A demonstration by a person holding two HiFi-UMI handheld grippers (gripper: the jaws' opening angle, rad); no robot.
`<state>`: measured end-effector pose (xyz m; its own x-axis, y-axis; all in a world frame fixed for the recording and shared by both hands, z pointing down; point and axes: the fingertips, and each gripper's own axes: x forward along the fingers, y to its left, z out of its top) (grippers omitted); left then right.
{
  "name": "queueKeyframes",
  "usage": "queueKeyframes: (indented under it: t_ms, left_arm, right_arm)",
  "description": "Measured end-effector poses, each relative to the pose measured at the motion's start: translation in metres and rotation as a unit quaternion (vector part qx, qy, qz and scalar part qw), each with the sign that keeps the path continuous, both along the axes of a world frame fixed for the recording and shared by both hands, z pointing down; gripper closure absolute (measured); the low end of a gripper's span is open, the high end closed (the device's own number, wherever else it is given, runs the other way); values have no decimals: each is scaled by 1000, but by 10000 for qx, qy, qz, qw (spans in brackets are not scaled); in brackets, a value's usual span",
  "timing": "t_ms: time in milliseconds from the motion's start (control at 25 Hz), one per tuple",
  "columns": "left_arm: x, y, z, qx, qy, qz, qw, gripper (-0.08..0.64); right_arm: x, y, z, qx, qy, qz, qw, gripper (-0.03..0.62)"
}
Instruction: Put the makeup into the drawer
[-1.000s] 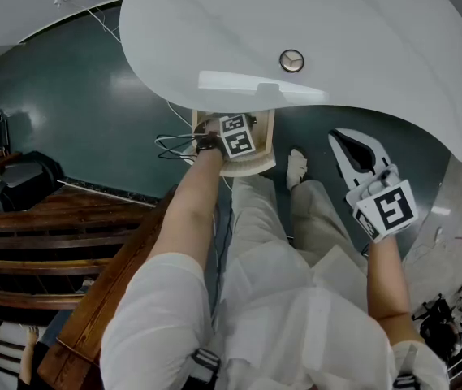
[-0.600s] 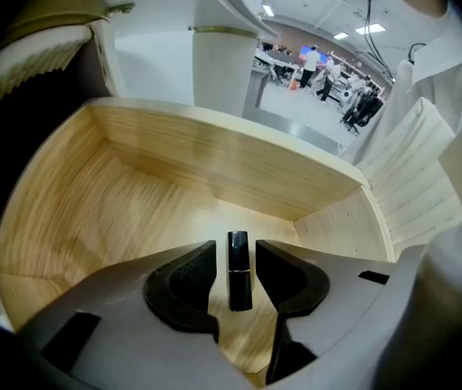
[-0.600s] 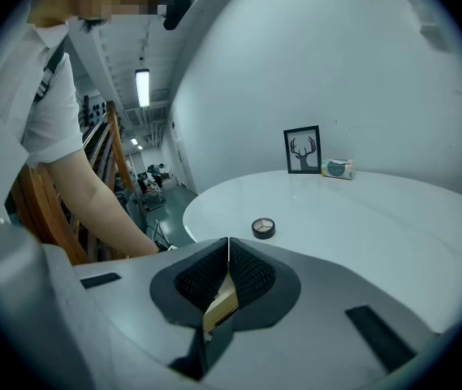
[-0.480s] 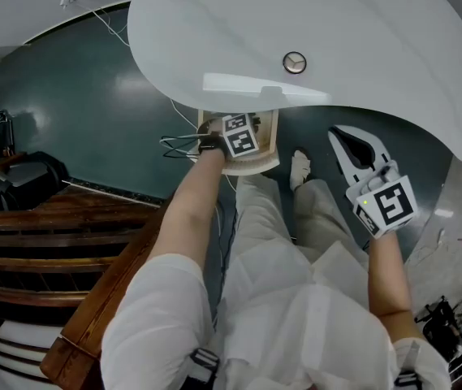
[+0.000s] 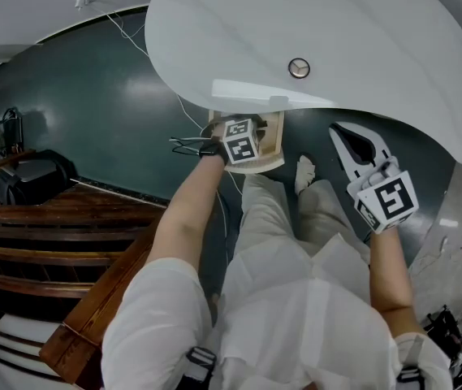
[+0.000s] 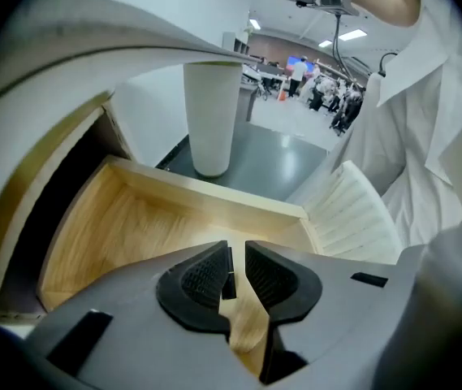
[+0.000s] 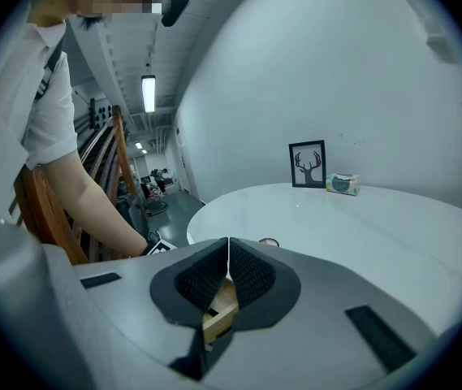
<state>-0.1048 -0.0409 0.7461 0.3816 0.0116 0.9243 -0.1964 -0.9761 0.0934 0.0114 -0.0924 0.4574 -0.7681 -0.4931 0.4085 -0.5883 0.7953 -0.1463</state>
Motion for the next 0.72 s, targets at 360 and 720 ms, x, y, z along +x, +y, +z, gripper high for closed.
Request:
queueKeyframes:
  t_ms: [360,720]
  left_arm:
    - [5,6,-73,411,537,-268,9973,529]
    - [24,-1,-158,1111,1085,-627,9859,541]
  right_arm:
    - [-5,-2,-25,136,-96,-111,9998,581]
    - [2,-9,-50,345,-208,-201,9990,581]
